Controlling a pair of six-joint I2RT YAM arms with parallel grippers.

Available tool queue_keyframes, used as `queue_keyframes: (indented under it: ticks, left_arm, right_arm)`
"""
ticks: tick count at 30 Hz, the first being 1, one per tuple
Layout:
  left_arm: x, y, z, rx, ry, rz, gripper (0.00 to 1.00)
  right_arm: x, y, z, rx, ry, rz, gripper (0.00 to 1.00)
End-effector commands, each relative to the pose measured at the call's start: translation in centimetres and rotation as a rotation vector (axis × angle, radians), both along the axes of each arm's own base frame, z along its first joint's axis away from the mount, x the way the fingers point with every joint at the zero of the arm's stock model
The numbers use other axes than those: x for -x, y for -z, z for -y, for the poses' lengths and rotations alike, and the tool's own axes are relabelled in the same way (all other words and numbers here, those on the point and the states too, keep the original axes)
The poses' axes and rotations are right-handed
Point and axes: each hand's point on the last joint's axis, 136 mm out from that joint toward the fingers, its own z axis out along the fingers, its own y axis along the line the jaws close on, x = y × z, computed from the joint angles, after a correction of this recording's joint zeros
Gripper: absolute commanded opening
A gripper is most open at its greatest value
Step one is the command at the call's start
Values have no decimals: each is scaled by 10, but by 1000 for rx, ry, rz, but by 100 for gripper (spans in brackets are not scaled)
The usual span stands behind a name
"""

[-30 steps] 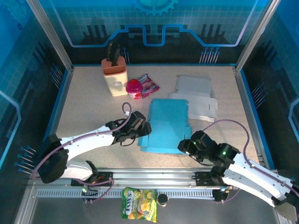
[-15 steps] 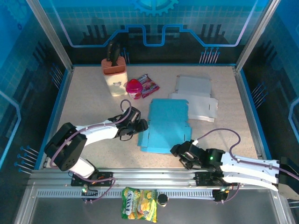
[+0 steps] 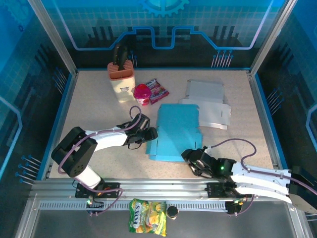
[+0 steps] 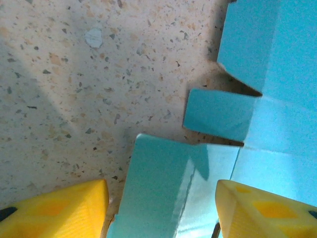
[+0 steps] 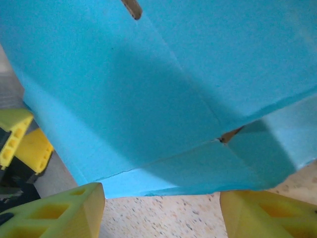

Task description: Fold the paper box

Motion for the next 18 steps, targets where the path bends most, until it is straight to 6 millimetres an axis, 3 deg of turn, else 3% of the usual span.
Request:
queue_keyframes:
  ticks: [1, 9, 18]
  left_arm:
    - [-7, 2, 12, 33, 42, 7, 58]
    - [-7, 5, 16, 43, 54, -7, 54]
    - [-7, 7, 23, 70, 70, -22, 47]
  right_arm:
    - [-16, -4, 6, -2, 31, 77, 61]
    - [-35, -32, 14, 2, 41, 197, 58]
    - [-58, -47, 24, -9, 61, 304, 54]
